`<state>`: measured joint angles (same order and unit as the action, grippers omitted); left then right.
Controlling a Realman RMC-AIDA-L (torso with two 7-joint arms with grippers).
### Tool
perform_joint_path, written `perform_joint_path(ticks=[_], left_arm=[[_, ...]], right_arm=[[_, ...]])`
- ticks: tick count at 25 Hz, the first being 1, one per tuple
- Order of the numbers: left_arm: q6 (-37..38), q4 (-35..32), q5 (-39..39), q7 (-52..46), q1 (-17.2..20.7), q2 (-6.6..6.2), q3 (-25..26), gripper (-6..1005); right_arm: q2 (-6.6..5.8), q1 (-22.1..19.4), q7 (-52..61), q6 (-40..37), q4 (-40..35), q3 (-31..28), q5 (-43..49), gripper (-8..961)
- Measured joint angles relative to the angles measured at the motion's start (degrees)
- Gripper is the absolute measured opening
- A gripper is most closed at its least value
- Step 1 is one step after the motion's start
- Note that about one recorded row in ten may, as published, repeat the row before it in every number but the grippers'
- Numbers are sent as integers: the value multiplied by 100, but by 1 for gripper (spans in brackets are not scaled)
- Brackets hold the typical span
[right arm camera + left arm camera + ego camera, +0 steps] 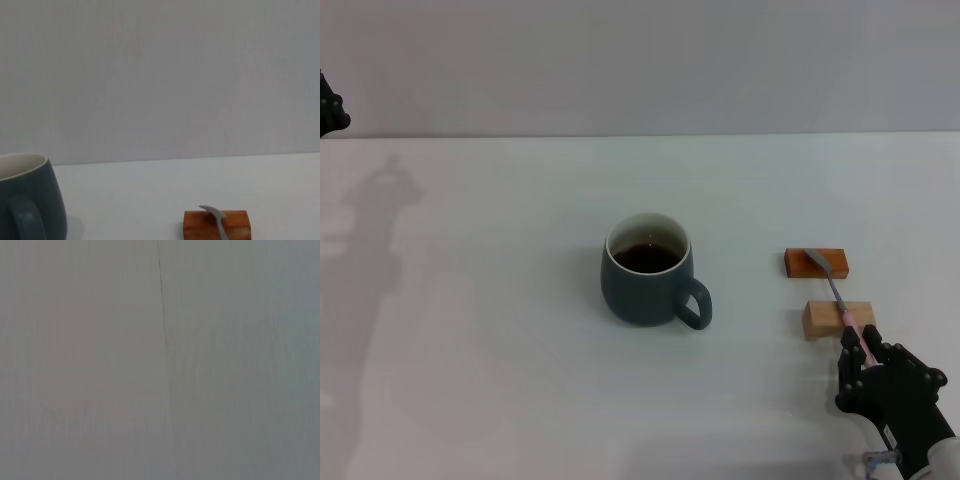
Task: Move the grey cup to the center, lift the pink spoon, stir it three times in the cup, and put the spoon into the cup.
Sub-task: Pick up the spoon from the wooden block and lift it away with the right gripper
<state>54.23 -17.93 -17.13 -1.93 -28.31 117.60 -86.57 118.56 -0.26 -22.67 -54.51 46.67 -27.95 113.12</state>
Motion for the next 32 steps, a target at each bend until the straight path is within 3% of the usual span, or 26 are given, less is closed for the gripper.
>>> perform_joint_path(ticks=[32], left_arm=[[-4, 9, 26, 0, -26, -9, 88, 64]], right_arm=[[5, 68, 99, 91, -62, 0, 0, 152]])
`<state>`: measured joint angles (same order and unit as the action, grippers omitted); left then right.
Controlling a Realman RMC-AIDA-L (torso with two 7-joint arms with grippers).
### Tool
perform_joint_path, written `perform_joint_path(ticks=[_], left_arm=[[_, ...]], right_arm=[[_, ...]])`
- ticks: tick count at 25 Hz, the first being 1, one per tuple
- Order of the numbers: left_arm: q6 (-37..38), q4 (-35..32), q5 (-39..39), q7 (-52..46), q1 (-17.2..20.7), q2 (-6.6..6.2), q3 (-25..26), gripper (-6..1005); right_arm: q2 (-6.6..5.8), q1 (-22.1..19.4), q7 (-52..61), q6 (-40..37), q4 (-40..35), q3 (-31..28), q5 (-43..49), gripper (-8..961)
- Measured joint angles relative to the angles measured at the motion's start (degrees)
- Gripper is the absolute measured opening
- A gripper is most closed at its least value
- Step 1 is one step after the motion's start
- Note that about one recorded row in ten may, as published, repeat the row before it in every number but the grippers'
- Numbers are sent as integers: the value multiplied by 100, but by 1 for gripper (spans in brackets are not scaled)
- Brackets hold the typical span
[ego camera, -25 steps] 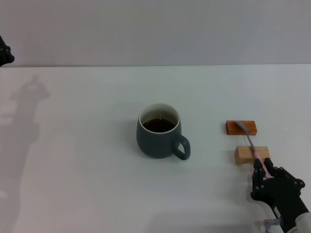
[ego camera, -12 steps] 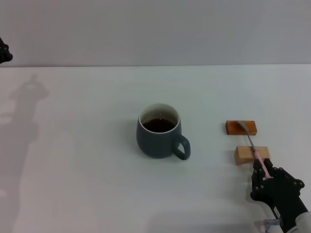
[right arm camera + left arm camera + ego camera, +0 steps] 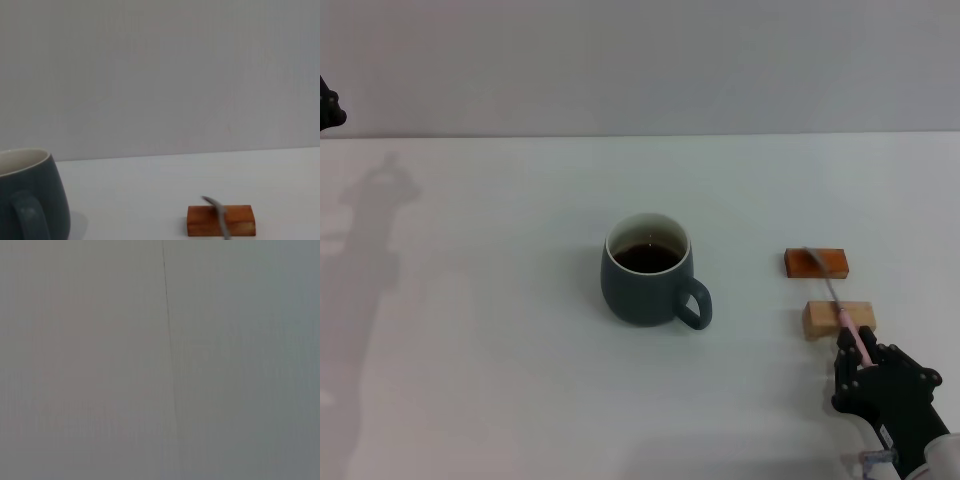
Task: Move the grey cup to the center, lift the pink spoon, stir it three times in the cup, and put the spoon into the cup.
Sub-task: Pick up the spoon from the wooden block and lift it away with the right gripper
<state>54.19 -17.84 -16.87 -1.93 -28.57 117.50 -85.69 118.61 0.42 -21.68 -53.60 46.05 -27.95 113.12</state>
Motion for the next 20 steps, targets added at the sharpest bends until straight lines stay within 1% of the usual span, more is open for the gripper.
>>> perform_joint_path(ticks=[20], left_arm=[[-22, -7, 0, 0, -14, -8, 25, 68]], right_arm=[[-2, 88, -2, 0, -38, 0, 0, 125]])
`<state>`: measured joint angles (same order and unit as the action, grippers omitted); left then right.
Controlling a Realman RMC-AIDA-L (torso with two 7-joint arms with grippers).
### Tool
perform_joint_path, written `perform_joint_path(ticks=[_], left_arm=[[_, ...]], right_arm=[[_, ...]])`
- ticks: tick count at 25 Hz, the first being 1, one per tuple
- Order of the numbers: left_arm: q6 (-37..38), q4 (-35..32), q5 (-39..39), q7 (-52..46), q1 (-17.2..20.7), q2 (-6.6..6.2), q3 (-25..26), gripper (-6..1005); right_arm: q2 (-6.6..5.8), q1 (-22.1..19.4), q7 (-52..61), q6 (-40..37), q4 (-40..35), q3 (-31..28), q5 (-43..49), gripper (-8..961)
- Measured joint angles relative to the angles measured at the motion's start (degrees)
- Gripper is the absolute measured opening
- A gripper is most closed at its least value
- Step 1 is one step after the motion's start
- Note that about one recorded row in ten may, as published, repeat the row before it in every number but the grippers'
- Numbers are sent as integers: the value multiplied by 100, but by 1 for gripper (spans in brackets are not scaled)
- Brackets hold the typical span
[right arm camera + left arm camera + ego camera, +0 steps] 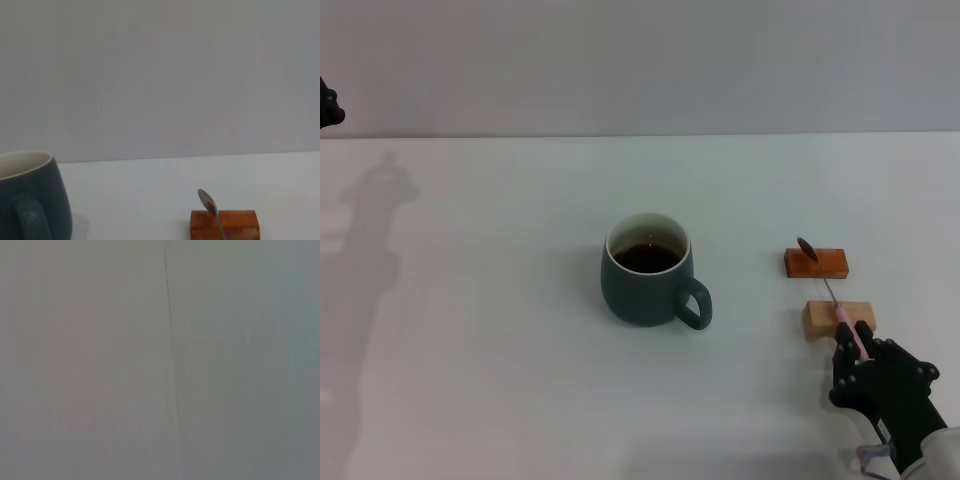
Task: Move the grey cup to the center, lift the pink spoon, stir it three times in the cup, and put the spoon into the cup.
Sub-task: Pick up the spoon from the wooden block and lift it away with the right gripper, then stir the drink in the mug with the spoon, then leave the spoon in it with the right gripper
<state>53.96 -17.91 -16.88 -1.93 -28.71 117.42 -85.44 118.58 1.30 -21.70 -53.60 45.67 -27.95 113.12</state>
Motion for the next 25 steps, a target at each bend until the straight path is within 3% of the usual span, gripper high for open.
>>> perform_joint_path(ticks=[5, 6, 7, 10, 11, 13, 14, 15, 16, 17, 19, 21, 25], left_arm=[[-3, 5, 0, 0, -22, 7, 27, 69], [-6, 6, 0, 0, -30, 10, 29, 69], [-6, 6, 0, 0, -30, 10, 29, 69], [-16, 7, -17, 0, -48, 22, 31, 70], [-17, 7, -31, 0, -51, 22, 35, 70], [-18, 7, -44, 0, -53, 23, 42, 70], [-20, 7, -46, 0, -58, 25, 80, 70], [-22, 7, -46, 0, -61, 27, 122, 71], [-25, 7, -45, 0, -63, 28, 167, 71], [-29, 7, -45, 0, -67, 30, 222, 71], [-35, 7, -46, 0, -71, 34, 312, 71], [-36, 6, -49, 0, -73, 35, 348, 72], [-48, 6, -51, -5, -81, 35, 428, 73]], right_arm=[[-134, -11, -174, 41, 315, -130, 1, 124], [-271, -45, -419, 185, 654, -235, 1, 124], [-271, -45, -419, 185, 654, -235, 1, 124], [-488, -120, -811, 500, 1250, -436, 1, 124], [-676, -171, -1038, 762, 1714, -581, 3, 124], [-870, -206, -1253, 1131, 2197, -739, 10, 124], [-947, -215, -1324, 1332, 2400, -810, 22, 124], [-947, -215, -1324, 1332, 2400, -810, 22, 124], [-1079, -231, -1469, 1779, 2797, -987, 63, 124], [-1133, -239, -1592, 2074, 3010, -1106, 89, 124], [-1165, -246, -1689, 2290, 3177, -1213, 106, 124], [-1195, -344, -2011, 3160, 3739, -1645, 209, 124], [-1135, -497, -2115, 4101, 4237, -2163, 516, 124]])
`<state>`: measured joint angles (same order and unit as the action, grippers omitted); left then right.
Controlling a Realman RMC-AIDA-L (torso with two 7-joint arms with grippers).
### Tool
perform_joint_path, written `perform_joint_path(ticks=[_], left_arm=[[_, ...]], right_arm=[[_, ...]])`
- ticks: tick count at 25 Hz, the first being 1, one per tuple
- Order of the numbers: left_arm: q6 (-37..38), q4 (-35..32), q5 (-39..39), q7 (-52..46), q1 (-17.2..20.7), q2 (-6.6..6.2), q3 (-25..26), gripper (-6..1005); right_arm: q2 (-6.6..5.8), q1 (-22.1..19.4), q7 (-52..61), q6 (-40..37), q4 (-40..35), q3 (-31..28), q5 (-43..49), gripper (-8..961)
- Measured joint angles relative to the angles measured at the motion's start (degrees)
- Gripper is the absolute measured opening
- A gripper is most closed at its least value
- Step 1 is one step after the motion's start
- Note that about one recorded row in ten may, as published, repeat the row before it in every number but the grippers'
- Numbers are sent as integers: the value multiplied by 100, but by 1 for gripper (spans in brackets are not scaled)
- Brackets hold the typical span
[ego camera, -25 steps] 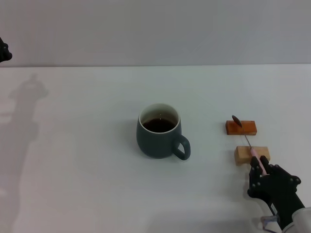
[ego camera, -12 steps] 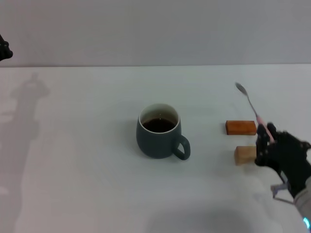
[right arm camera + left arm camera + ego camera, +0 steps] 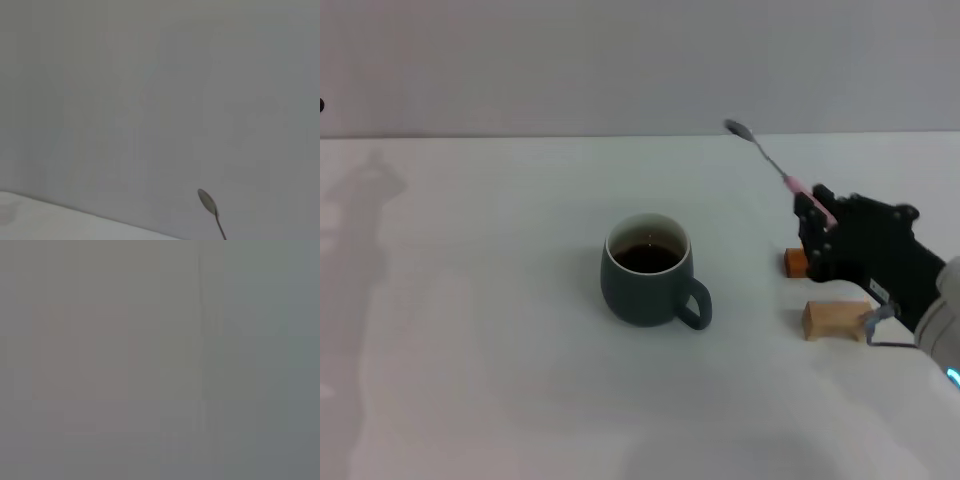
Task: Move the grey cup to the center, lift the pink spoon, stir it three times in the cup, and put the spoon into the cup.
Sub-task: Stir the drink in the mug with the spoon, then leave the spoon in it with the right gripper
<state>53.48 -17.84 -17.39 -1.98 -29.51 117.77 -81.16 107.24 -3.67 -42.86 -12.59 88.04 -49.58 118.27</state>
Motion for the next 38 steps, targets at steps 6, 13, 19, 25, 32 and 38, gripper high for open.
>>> perform_joint_path(ticks=[6, 13, 19, 25, 32, 38], left_arm=[[-110, 0, -1, -49, -47, -13, 144, 74], [-131, 0, -4, -52, -98, -16, 238, 75], [-136, 0, -5, -39, -134, -18, 305, 76], [-136, -30, -7, -43, -146, -15, 342, 77], [-136, -57, 3, -56, -150, -11, 347, 79], [-137, -64, 3, -57, -157, -6, 347, 80]], right_arm=[[435, -194, -19, 2200, 936, -1311, 639, 124], [1022, -25, -38, 4374, 1612, -2690, 921, 123], [1122, 612, -6, 5917, 1929, -3604, 831, 123], [1140, 1161, 97, 6803, 1905, -4174, 600, 123], [1107, 1879, 571, 7805, 1743, -4683, 638, 123], [1073, 2659, 1056, 8794, 1534, -5058, 959, 123]])
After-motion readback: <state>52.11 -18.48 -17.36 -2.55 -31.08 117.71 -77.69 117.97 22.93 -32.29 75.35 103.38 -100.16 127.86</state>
